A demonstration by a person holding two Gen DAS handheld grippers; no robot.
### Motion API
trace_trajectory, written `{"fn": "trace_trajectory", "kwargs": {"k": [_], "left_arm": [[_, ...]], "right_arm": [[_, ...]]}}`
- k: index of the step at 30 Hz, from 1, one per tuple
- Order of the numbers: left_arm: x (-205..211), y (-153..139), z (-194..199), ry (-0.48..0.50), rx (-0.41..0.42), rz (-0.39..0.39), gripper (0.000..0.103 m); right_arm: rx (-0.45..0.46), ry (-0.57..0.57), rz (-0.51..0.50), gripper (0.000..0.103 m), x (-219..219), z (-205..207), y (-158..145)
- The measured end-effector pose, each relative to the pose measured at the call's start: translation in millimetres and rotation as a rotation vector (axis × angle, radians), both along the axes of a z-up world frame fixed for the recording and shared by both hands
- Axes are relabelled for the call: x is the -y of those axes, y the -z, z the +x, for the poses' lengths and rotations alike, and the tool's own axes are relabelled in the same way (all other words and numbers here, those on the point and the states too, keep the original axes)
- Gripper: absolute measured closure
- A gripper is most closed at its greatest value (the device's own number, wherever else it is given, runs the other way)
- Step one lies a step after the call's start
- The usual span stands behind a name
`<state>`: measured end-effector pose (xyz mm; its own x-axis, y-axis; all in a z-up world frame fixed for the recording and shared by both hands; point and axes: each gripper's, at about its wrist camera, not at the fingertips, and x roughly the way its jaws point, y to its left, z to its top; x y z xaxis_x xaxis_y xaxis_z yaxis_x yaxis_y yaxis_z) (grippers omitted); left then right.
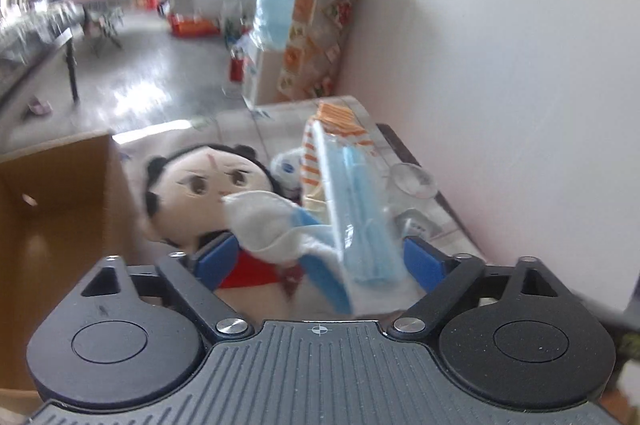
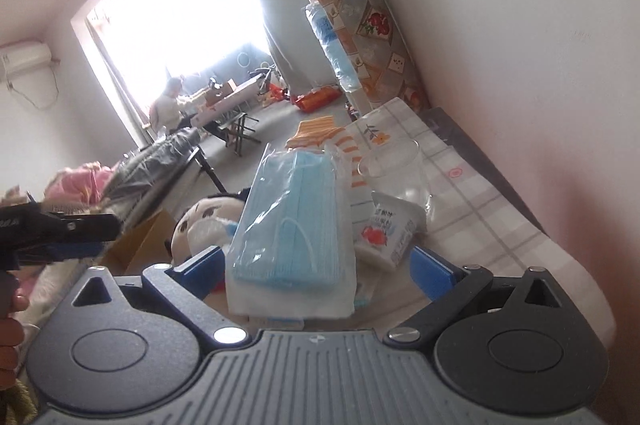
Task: Organize soft objects
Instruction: 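Grasp the blue-and-white packet with the left tool while the right tool grasps the strawberry yogurt cup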
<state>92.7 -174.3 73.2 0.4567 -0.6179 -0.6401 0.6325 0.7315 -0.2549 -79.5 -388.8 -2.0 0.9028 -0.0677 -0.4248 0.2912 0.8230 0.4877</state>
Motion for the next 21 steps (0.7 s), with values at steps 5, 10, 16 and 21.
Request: {"fn": "trace_trajectory", "kwargs": {"k": [5, 10, 16, 21], "left_arm": [[38.6, 23.8, 55.1, -0.01, -0.196, -0.017, 0.042], [72.4, 39.3, 88.1, 0.004, -0.28, 0.004, 0.042], [99.3, 55.9, 111.9, -0.036, -0.321, 0.091, 0.046], [105.0, 56.7, 110.0, 0.017, -0.355, 0.034, 0.065]], "right_arm": [[-0.024, -0.018, 0.109, 0.028, 32.7, 36.0, 28.1], [-0.04, -0.068, 0.17, 0.036, 43.8, 63.1, 50.3], [-0.052, -0.108, 0.173, 0.041, 43.5, 80.6, 64.4], [-0.037, -0.112, 0.146, 0.041, 42.0, 79.7, 63.1]]}}
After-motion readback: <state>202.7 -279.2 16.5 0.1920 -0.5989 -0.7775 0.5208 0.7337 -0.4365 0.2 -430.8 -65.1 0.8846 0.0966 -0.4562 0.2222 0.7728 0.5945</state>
